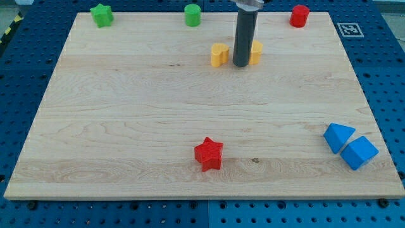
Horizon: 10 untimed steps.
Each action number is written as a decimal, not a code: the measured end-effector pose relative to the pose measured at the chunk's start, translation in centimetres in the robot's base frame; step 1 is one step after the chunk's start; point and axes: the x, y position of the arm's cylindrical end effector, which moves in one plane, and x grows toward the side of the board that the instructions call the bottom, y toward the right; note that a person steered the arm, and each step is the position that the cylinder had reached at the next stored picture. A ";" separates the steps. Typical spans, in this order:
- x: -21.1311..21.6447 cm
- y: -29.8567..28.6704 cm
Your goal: Move the red circle to the center left
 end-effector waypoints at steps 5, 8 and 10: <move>1.5 12.0; 0.5 17.2; -0.2 17.2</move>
